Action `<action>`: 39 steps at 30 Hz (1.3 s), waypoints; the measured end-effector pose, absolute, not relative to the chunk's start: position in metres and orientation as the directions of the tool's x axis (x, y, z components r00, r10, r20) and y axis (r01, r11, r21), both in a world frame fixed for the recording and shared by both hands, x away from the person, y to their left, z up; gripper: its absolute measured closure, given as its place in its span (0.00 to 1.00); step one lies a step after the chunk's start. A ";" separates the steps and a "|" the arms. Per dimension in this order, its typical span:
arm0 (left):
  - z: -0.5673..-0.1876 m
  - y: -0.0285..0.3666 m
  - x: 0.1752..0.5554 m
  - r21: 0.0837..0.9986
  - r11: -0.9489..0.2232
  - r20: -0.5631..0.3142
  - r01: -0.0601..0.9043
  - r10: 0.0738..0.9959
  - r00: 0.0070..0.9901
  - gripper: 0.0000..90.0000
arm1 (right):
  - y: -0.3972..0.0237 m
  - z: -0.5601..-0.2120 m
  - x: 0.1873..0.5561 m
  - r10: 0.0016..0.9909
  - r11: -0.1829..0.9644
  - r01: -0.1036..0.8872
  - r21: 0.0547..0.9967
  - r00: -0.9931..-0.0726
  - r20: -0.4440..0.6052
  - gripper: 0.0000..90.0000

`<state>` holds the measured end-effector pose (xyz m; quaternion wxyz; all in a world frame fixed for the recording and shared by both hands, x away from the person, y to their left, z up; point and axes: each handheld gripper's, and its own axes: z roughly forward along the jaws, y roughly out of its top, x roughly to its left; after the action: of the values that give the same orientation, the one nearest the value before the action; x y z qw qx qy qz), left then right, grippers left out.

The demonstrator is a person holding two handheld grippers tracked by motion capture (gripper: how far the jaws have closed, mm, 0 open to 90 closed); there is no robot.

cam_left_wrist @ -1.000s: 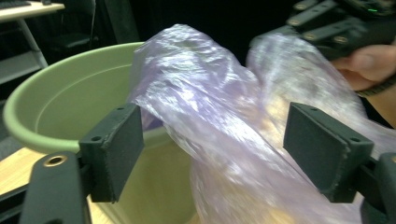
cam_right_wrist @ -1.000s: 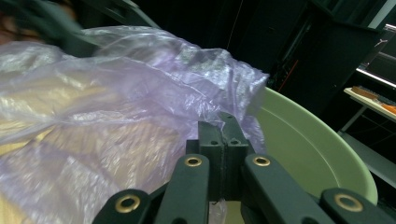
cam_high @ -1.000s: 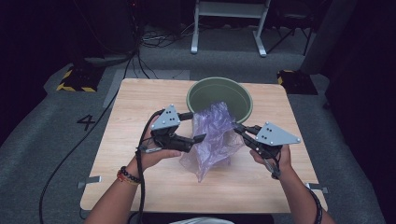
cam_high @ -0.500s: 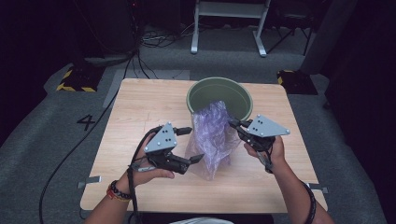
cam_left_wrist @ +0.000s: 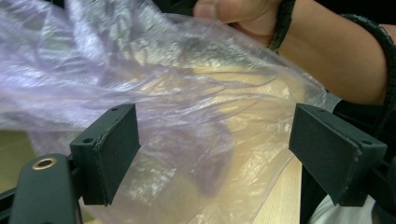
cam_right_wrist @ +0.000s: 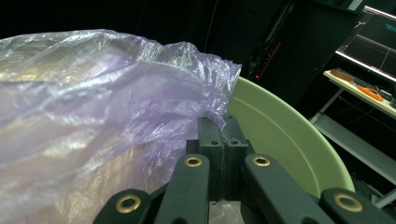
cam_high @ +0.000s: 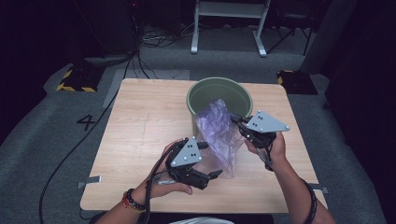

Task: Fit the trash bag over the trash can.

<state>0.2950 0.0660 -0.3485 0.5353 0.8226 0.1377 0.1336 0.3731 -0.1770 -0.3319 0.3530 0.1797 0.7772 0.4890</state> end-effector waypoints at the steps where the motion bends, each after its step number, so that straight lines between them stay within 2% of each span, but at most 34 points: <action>1: -0.347 0.066 0.293 0.921 -0.382 0.076 0.077 0.368 0.927 0.18 | -0.177 -0.332 0.373 0.624 0.458 -0.067 0.886 -0.686 -0.375 1.00; 5: -0.345 0.065 0.287 0.929 -0.361 0.063 0.081 0.371 0.926 0.18 | -0.178 -0.333 0.374 0.630 0.454 -0.065 0.888 -0.681 -0.372 1.00; 12: -0.366 0.049 0.294 0.886 -0.460 0.140 0.068 0.403 0.905 0.19 | -0.179 -0.333 0.373 0.632 0.443 -0.062 0.894 -0.686 -0.361 1.00; 13: -0.368 0.048 0.296 0.878 -0.475 0.164 0.060 0.417 0.894 0.24 | -0.179 -0.333 0.372 0.632 0.441 -0.063 0.895 -0.686 -0.360 1.00; 15: -0.370 0.049 0.300 0.865 -0.501 0.218 0.037 0.440 0.871 0.42 | -0.180 -0.332 0.373 0.632 0.437 -0.063 0.897 -0.689 -0.355 1.00; 20: -0.367 0.062 0.310 0.864 -0.503 0.255 0.006 0.447 0.857 0.81 | -0.184 -0.333 0.373 0.635 0.417 -0.057 0.907 -0.696 -0.336 1.00; 23: -0.364 0.070 0.312 0.875 -0.484 0.243 0.005 0.447 0.861 0.90 | -0.187 -0.334 0.372 0.638 0.404 -0.053 0.913 -0.699 -0.323 1.00; 24: -0.363 0.072 0.312 0.882 -0.470 0.223 0.014 0.444 0.868 0.81 | -0.187 -0.334 0.372 0.639 0.404 -0.053 0.913 -0.698 -0.323 1.00; 25: -0.363 0.073 0.312 0.889 -0.457 0.198 0.032 0.446 0.873 0.81 | -0.188 -0.334 0.372 0.638 0.406 -0.054 0.912 -0.698 -0.325 1.00; 26: -0.362 0.074 0.310 0.893 -0.449 0.198 0.029 0.450 0.871 0.71 | -0.187 -0.334 0.372 0.638 0.408 -0.053 0.911 -0.697 -0.326 1.00; 28: -0.360 0.074 0.304 0.895 -0.447 0.221 -0.001 0.439 0.871 0.75 | -0.187 -0.335 0.372 0.639 0.413 -0.053 0.909 -0.694 -0.331 1.00; 30: -0.357 0.074 0.300 0.902 -0.432 0.217 -0.010 0.433 0.875 0.72 | -0.185 -0.334 0.372 0.638 0.416 -0.057 0.907 -0.692 -0.336 1.00; 31: -0.356 0.074 0.299 0.908 -0.418 0.196 0.000 0.426 0.883 0.65 | -0.185 -0.334 0.373 0.637 0.419 -0.058 0.906 -0.692 -0.339 1.00; 34: -0.356 0.064 0.290 0.901 -0.432 0.148 0.047 0.407 0.901 0.29 | -0.184 -0.334 0.373 0.641 0.423 -0.059 0.904 -0.686 -0.345 1.00; 35: -0.358 0.059 0.285 0.899 -0.435 0.157 0.037 0.400 0.903 0.24 | -0.184 -0.334 0.373 0.643 0.424 -0.059 0.904 -0.684 -0.346 1.00; 39: -0.366 0.045 0.269 0.885 -0.466 0.213 -0.015 0.375 0.902 0.18 | -0.183 -0.334 0.375 0.640 0.427 -0.055 0.903 -0.686 -0.345 1.00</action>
<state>0.2688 0.0455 -0.3664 0.5052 0.8341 0.1079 0.1932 0.3746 -0.1831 -0.3338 0.3475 0.1900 0.7698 0.5006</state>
